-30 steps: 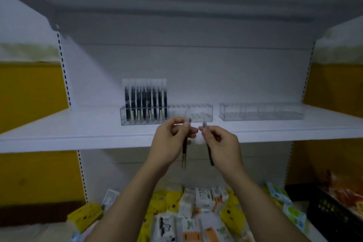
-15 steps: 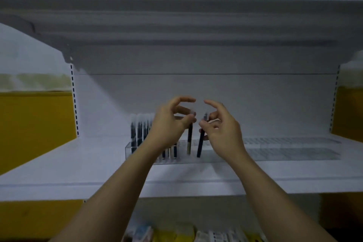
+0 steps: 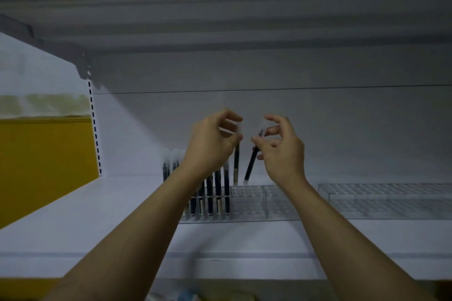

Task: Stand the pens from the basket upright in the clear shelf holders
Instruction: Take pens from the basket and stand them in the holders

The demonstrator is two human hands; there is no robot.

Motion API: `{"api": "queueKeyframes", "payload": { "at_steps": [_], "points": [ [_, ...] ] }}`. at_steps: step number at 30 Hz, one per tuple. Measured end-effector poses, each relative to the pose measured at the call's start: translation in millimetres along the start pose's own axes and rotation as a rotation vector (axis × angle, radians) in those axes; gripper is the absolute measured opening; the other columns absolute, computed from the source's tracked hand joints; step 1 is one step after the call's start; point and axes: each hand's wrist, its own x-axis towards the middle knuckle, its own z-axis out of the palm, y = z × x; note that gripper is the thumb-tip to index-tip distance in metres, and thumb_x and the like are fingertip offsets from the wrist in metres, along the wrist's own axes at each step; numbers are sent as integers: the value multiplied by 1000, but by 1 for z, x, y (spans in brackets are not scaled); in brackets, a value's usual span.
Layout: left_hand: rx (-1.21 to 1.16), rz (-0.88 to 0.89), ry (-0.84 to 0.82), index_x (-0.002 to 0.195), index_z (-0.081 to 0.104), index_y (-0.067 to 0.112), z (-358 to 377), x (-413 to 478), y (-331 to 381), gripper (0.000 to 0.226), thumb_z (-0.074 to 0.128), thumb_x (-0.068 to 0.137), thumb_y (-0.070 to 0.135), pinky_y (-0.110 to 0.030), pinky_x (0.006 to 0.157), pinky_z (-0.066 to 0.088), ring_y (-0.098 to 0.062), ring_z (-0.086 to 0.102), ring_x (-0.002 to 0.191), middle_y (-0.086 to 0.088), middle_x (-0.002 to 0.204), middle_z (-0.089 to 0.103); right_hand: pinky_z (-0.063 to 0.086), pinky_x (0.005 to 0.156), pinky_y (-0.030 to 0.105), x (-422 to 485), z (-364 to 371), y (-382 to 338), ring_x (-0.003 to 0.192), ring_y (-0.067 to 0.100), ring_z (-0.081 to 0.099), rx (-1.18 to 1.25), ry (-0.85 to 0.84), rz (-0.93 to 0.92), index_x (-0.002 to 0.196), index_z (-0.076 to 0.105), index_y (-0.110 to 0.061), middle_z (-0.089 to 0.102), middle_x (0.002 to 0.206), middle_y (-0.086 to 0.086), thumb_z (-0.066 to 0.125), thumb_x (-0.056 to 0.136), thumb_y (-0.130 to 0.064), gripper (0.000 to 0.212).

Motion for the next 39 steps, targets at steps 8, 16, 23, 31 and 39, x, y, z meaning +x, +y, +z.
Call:
{"api": "queueKeyframes", "payload": {
  "at_steps": [8, 16, 23, 31, 39],
  "points": [
    [57, -26, 9, 107, 61, 26, 8, 8, -14, 21, 68, 88, 23, -12, 67, 48, -1, 64, 84, 10, 93, 66, 58, 70, 45, 0, 9, 20, 74, 18, 66, -15, -42, 59, 119, 54, -30, 55, 90, -11, 72, 85, -18, 40],
    [144, -30, -59, 102, 64, 23, 4, 6, -20, 12, 65, 91, 22, -27, 68, 57, -7, 67, 78, 5, 90, 72, 55, 77, 37, -20, 6, 20, 78, 14, 61, -358, -491, -35, 136, 37, -43, 60, 90, -9, 59, 94, -21, 52],
    [143, -13, 7, 102, 65, 24, -6, 4, -14, 14, 67, 89, 26, -7, 61, 36, 10, 57, 76, 10, 90, 68, 57, 72, 31, -34, -2, 28, 71, 13, 62, -328, -480, 10, 144, 23, -52, 62, 82, -6, 52, 95, -11, 70],
    [107, 7, 103, 99, 65, 25, -5, -9, -10, 10, 67, 89, 25, 1, 57, 36, 10, 59, 75, 17, 83, 65, 58, 75, 36, -40, 0, 28, 74, 12, 62, -356, -448, -2, 143, 17, -56, 62, 82, -8, 56, 93, -11, 77],
    [196, 37, 100, 103, 66, 26, 5, -18, -17, 13, 65, 90, 27, -27, 83, 51, -3, 63, 78, 16, 91, 65, 57, 77, 32, -42, -1, 24, 77, 10, 62, -363, -447, 22, 146, 15, -53, 62, 85, -10, 59, 89, -13, 82]
  ]
}}
